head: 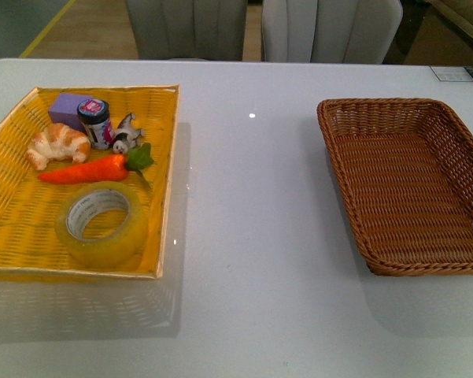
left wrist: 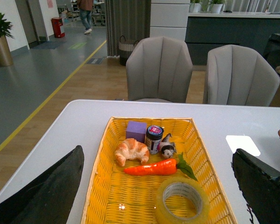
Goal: Move tape to another basket
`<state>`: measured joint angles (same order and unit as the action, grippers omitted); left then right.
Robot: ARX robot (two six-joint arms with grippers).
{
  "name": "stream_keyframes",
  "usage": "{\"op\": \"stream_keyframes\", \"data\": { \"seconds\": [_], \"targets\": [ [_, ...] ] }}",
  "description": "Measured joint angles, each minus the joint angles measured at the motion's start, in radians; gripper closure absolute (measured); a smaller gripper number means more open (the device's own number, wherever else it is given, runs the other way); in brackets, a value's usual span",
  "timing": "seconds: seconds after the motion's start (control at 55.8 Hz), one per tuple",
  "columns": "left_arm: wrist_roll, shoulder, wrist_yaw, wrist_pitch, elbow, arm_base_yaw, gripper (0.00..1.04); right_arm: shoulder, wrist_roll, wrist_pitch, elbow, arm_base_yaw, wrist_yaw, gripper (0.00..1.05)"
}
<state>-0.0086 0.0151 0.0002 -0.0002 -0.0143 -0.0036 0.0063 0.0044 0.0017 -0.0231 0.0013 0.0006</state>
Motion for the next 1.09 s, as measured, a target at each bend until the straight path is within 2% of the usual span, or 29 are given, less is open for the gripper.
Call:
{"op": "stream_keyframes", "data": {
  "seconds": [0.556,0.628,0.664,0.7,0.807,1.004,1.094],
  "targets": [
    [0.0,0.0,0.001,0.0,0.0,0.0,0.09,0.0,0.0,0.0,0.0,0.0,0.0,0.09],
    [0.008,0.152,0.144,-0.248,-0.109,0.033,0.09,0.0,0.0,0.0,0.0,0.0,0.001,0.09],
    [0.012,0.265,0.163,-0.317,-0.164,0.036,0.09,0.0,0.0,0.0,0.0,0.0,-0.002,0.09],
    [0.012,0.352,0.163,-0.317,-0.194,0.036,0.09,0.0,0.0,0.0,0.0,0.0,-0.001,0.09],
    [0.012,0.607,0.161,-0.167,-0.266,0.029,0.09,-0.001,0.0,0.0,0.0,0.0,-0.001,0.09],
    [0.031,1.145,0.081,0.258,-0.37,-0.011,0.09,-0.001,0.0,0.0,0.0,0.0,-0.001,0.09],
    [0.034,1.355,0.05,0.365,-0.428,-0.024,0.09,-0.001,0.0,0.0,0.0,0.0,-0.001,0.09]
  ]
}}
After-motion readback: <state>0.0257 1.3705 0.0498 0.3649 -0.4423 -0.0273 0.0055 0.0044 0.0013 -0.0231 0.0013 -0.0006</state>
